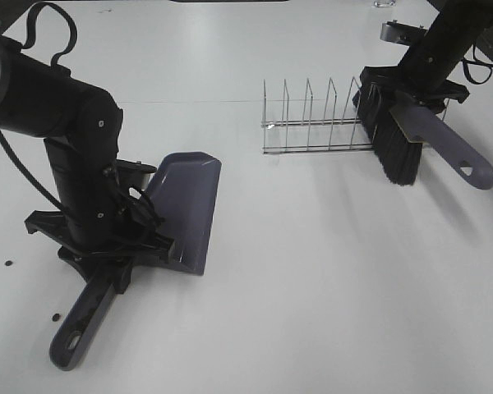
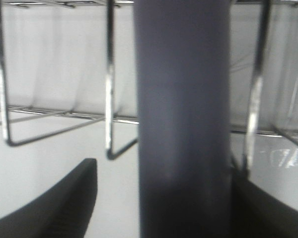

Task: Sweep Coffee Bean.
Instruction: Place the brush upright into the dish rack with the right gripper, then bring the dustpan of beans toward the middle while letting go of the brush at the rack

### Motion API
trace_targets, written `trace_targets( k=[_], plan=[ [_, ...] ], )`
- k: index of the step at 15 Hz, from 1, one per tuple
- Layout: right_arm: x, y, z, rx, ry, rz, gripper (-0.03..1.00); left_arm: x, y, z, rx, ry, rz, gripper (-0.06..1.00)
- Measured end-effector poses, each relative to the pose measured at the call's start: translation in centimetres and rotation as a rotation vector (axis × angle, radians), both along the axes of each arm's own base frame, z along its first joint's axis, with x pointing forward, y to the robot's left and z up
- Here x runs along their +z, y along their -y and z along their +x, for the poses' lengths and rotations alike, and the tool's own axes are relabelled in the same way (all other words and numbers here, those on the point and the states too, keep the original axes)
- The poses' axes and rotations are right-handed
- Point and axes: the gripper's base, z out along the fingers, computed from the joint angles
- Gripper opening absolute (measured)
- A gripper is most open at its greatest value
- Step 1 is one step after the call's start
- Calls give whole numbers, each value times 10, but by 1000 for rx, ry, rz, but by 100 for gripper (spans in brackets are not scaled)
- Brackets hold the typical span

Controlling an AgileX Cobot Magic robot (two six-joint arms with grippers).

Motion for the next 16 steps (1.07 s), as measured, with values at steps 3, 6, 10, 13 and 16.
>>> trace_targets(
  k=[3, 6, 10, 13, 16],
  plan=[
    [1, -2, 0, -6, 3, 29, 65, 0, 0, 0, 0, -2, 1, 33],
    [14, 0, 0, -1, 29, -4, 66, 0, 0, 0, 0, -3, 2, 33],
    [45, 0, -3, -19, 89, -5, 66, 0, 0, -1, 5, -6, 0, 33],
    [67, 1, -6, -19, 135, -9, 66, 2, 1, 1, 22, -7, 8, 33],
    [91, 0, -15, -21, 167, -9, 66, 12, 9, 14, 30, 27, -18, 33]
  ],
)
